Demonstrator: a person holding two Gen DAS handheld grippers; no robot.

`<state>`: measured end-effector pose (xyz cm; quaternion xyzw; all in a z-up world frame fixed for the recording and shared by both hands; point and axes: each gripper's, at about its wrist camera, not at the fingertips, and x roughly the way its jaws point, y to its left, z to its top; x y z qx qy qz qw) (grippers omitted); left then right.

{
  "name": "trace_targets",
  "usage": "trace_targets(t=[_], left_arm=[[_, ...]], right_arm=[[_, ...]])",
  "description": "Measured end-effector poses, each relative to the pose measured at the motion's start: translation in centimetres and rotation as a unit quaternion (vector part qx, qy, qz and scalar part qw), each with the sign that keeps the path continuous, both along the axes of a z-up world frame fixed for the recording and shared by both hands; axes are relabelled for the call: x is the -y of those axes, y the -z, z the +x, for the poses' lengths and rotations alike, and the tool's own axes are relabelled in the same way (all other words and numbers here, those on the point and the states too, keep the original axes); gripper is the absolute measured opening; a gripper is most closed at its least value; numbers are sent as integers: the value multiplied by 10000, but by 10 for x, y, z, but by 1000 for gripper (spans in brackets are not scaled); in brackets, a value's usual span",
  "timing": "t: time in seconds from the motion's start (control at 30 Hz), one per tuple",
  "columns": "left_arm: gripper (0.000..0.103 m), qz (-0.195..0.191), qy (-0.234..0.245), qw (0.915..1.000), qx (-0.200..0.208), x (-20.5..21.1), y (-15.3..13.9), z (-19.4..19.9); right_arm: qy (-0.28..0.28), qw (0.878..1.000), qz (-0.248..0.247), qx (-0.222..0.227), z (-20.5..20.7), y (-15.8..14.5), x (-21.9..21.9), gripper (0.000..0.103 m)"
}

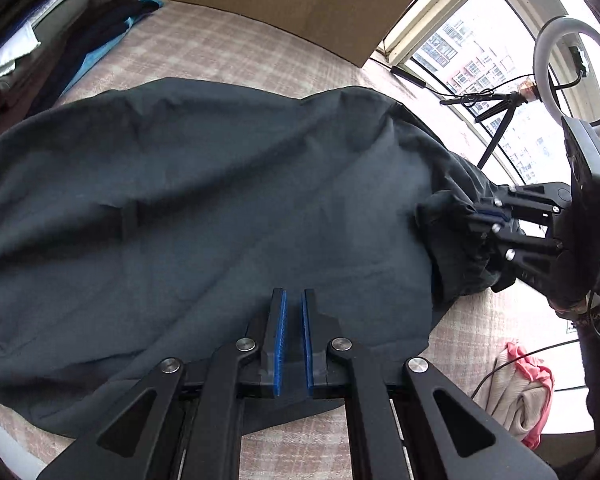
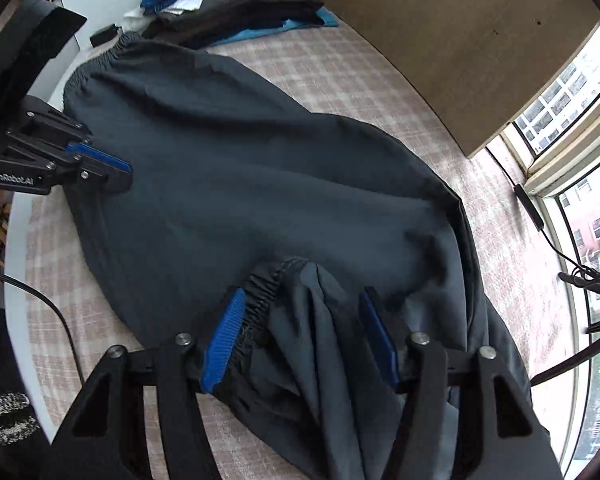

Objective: Fold clothes

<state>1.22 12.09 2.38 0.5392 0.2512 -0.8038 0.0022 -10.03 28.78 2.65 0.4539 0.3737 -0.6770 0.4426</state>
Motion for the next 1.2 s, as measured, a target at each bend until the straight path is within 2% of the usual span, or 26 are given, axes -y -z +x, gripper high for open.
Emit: trace_targets(t=[0.03, 0.1, 0.13, 0.17, 0.2, 0.23, 0.27, 0.3, 0.33, 0.4, 0.5, 0.53, 0.57, 0.67, 0.77, 0.87, 1.0, 1.1, 1.2], left_arm=[[5, -1, -2, 10000, 11, 1, 2, 0], [5, -15, -4, 10000, 2, 2, 3, -1], [5, -31, 12, 10000, 3, 2, 2, -3], [5, -75, 20, 10000, -2, 1, 0, -4], [5, -122, 47, 9999, -28, 0, -3, -6], [5, -141, 101, 9998, -64, -3, -7, -8], [5, -160, 155, 9997, -101, -7, -11, -11], [5, -178, 210, 9995, -137, -10, -15, -14], [5, -198, 266, 9993, -174, -14, -19, -17], [5, -234, 523, 9981, -240, -29, -27, -29], [5, -323, 972, 9943, -305, -57, -35, -49], [5, -357, 1117, 9926, -329, -66, -37, -57], [6, -409, 1240, 9908, -345, -75, -39, -65], [9, -536, 1623, 9846, -370, -103, -42, -86], [9, -495, 2146, 9749, -316, -137, -38, -96], [13, -525, 2640, 9629, -204, -169, -25, -93], [13, -658, 3191, 9454, -41, -199, -9, -81], [16, -1004, 3409, 9347, -26, -206, 0, -71], [19, -1271, 3520, 9274, 2, -199, 2, -55]], right_arm=[[232, 9996, -156, 64, -7, -8, -10, 2], [875, 9929, -791, 133, -24, -34, -42, 2], [1497, 9810, -1230, 100, -38, -52, -74, 2], [2203, 9610, -1673, 43, -52, -70, -110, 2], [2893, 9338, -2103, -14, -67, -89, -147, 2], [3603, 9007, -2425, -119, -78, -99, -191, 2], [4304, 8614, -2687, -246, -87, -106, -238, 2], [4975, 8157, -2929, -371, -97, -113, -285, 4], [5388, 7915, -2853, -439, -105, -110, -319, 7], [5978, 7626, -2414, -522, -121, -94, -374, 8], [6458, 7439, -1694, -288, -137, -65, -419, 22], [6519, 7399, -1647, -211, -139, -59, -429, 24], [6539, 7370, -1696, -192, -139, -56, -436, 24], [6485, 7397, -1789, -191, -144, -52, -447, 26], [6531, 7284, -2057, 252, -149, -39, -455, 31], [6563, 7134, -2342, 746, -155, -25, -462, 31], [6661, 6985, -2292, 1260, -164, 0, -459, 31], [6654, 7016, -2238, 1221, -170, 3, -452, 31], [6724, 6928, -2261, 1298, -171, 2, -450, 31]])
